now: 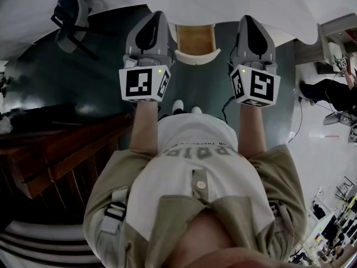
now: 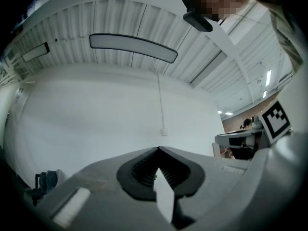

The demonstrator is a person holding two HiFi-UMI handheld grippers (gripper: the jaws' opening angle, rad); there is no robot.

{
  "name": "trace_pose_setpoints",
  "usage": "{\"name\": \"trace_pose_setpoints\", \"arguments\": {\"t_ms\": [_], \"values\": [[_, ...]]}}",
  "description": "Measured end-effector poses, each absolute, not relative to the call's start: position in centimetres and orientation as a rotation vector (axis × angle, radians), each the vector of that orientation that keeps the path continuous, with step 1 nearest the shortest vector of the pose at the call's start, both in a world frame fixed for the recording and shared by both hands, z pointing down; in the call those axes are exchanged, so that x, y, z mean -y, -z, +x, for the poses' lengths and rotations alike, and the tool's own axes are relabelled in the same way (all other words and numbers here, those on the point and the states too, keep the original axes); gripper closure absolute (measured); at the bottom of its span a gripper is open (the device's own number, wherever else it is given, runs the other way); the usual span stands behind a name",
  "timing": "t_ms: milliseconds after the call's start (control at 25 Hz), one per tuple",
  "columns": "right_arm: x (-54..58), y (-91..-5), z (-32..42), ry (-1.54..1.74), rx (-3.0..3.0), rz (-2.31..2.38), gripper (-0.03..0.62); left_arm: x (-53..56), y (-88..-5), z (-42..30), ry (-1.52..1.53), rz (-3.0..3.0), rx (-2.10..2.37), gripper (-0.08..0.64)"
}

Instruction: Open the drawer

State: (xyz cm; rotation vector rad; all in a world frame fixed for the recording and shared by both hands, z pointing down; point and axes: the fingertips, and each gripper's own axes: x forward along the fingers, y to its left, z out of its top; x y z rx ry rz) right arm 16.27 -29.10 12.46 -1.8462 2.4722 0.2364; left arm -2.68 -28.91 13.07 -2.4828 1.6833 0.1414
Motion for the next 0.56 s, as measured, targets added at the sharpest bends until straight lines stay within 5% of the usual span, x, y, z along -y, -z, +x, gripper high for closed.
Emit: {"name": "trace_pose_setpoints", "arguments": {"t_ms": [560], "values": [[28.38, -12.21, 17.09, -0.259, -2.481, -1.848, 0.591, 28.5, -13.77, -2.58, -0.119, -2.493, -1.7, 0.554]]}}
